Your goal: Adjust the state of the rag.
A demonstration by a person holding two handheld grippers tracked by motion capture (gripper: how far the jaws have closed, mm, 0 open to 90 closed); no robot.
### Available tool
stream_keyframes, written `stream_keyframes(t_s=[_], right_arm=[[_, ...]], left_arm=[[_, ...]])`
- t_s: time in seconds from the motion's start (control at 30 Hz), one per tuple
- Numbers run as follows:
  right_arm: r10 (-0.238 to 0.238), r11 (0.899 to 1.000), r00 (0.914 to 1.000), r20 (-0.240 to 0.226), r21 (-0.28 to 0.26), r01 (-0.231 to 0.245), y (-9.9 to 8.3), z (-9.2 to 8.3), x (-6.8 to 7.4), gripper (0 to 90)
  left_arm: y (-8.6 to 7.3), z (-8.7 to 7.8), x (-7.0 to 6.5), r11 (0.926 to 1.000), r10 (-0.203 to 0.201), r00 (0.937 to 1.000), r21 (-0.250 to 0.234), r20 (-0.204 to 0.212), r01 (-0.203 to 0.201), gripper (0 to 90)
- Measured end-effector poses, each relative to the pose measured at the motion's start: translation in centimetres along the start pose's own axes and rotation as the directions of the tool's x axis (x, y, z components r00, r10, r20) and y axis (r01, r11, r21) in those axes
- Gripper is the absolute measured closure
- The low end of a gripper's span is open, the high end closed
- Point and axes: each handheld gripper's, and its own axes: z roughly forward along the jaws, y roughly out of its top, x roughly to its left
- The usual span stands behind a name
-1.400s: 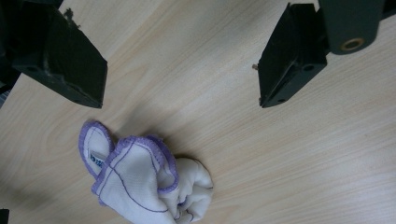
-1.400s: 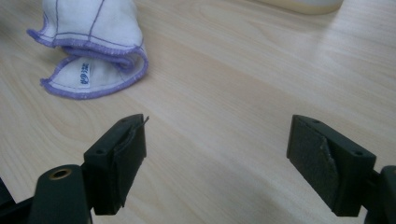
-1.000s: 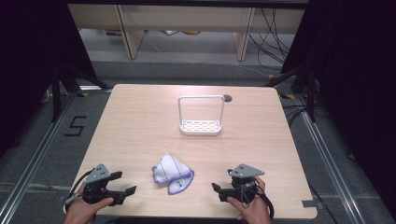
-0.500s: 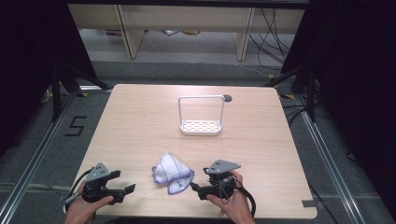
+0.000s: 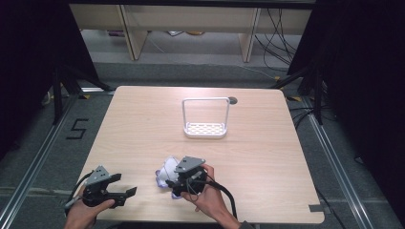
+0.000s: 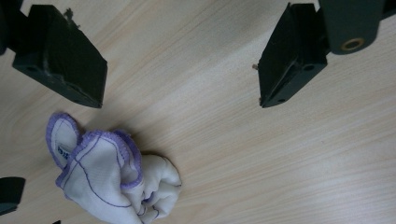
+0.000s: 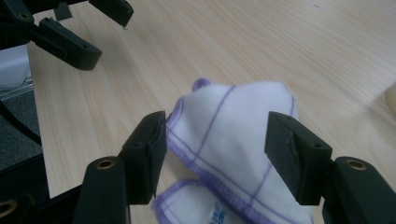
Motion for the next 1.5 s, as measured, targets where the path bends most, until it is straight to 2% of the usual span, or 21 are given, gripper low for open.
stream_keyframes(t_s=[0.43,0.47,0.57,0.6,0.67,0.7,0.73,0.77,0.9,0.97,1.07,1.1,1.13,1.2,1.23,1.27,1.3,1.4,1.43,1.47,1.5], right_arm=[[-0.069,0.997,0.9972,0.027,0.029,0.069,2.5,3.8,0.7,42.6],[-0.095,0.993,0.9947,0.041,0.072,0.092,2.5,4.6,0.9,44.1],[-0.126,0.988,0.9887,0.082,0.103,0.117,2.3,5.1,0.8,49.3],[-0.148,0.981,0.9844,0.095,0.139,0.134,2.1,5.3,0.8,62.2],[-0.184,0.975,0.9762,0.114,0.149,0.167,2.1,5.2,0.7,71.1],[-0.184,0.975,0.9762,0.114,0.149,0.167,2.1,5.2,0.7,71.1],[-0.2,0.973,0.9732,0.113,0.136,0.185,2.0,5.0,0.3,79.5],[-0.2,0.973,0.9732,0.113,0.136,0.185,2.0,5.0,0.3,79.5],[-0.158,0.984,0.9849,0.071,0.092,0.151,2.1,4.2,-0.1,83.8],[-0.118,0.992,0.9924,0.036,0.043,0.116,2.7,2.6,-0.8,84.5],[-0.086,0.996,0.9962,0.01,-0.003,0.086,3.0,1.0,-1.6,84.5],[-0.042,0.999,0.9988,-0.025,-0.014,0.042,3.1,0.0,-2.1,84.6],[-0.002,0.999,0.9997,-0.026,-0.044,0.001,2.9,-1.3,-3.3,84.5],[-0.006,0.998,0.9997,-0.023,-0.062,0.005,2.8,-1.6,-3.8,84.5],[0.046,0.997,0.9988,-0.018,-0.059,-0.047,2.1,-2.5,-5.4,84.5],[0.046,0.997,0.9988,-0.018,-0.059,-0.047,2.1,-2.5,-5.4,84.5],[0.094,0.995,0.9954,-0.018,-0.037,-0.095,1.2,-2.9,-6.6,84.5],[0.104,0.994,0.9945,0.008,-0.024,-0.104,0.2,-3.0,-7.8,84.4],[0.146,0.989,0.989,0.024,-0.014,-0.145,-0.9,-2.9,-8.9,84.4],[0.146,0.989,0.989,0.024,-0.014,-0.145,-0.9,-2.9,-8.9,84.4],[0.155,0.988,0.9871,0.039,0.021,-0.156,-1.9,-2.8,-10.0,84.4]], left_arm=[[0.0,0.0,0.1,0.9999,-0.005,1.0,-0.013,-0.007,0.004,15.7],[0.0,-0.1,0.1,1.0,-0.001,1.0,-0.003,-0.007,0.001,15.8],[0.0,-0.1,0.2,1.0,-0.007,1.0,0.001,-0.004,0.007,15.9],[0.0,-0.1,0.2,0.9999,0.008,1.0,0.015,0.001,-0.008,15.9],[-0.1,0.0,0.1,1.0,-0.001,1.0,0.0,0.002,0.001,15.8],[-0.1,0.0,0.1,1.0,0.002,1.0,0.007,0.004,-0.002,15.8],[-0.1,0.1,0.0,1.0,-0.005,1.0,0.002,0.005,0.005,15.9],[-0.1,0.1,0.0,1.0,-0.005,1.0,0.002,0.004,0.005,15.9],[0.0,0.0,0.1,1.0,-0.006,1.0,0.001,0.004,0.006,16.0],[0.0,-0.2,0.3,0.9998,0.01,0.9999,0.019,0.006,-0.01,16.0],[-0.1,-0.1,0.1,1.0,-0.004,1.0,0.004,0.004,0.004,16.0],[0.0,0.0,0.2,1.0,-0.003,1.0,0.002,0.006,0.003,16.0],[0.0,0.0,0.0,0.9999,-0.01,0.9999,-0.002,0.007,0.01,16.0],[0.0,0.0,0.0,1.0,-0.002,1.0,0.002,0.009,0.002,16.0],[0.0,0.0,0.0,1.0,-0.001,0.9999,0.003,0.01,0.001,16.0],[0.0,0.0,0.0,1.0,-0.001,0.9999,0.003,0.01,0.001,16.0],[0.1,0.1,0.0,1.0,0.004,1.0,0.006,0.004,-0.004,16.0],[0.0,0.3,-0.1,1.0,-0.001,0.9999,0.0,0.016,0.001,16.0],[0.1,0.5,-0.3,1.0,0.006,0.9997,-0.004,0.022,-0.006,16.0],[0.1,0.5,-0.3,1.0,0.006,0.9997,-0.004,0.022,-0.006,16.0],[0.2,0.8,-0.5,0.9998,0.013,0.9995,-0.012,0.027,-0.013,16.1]])
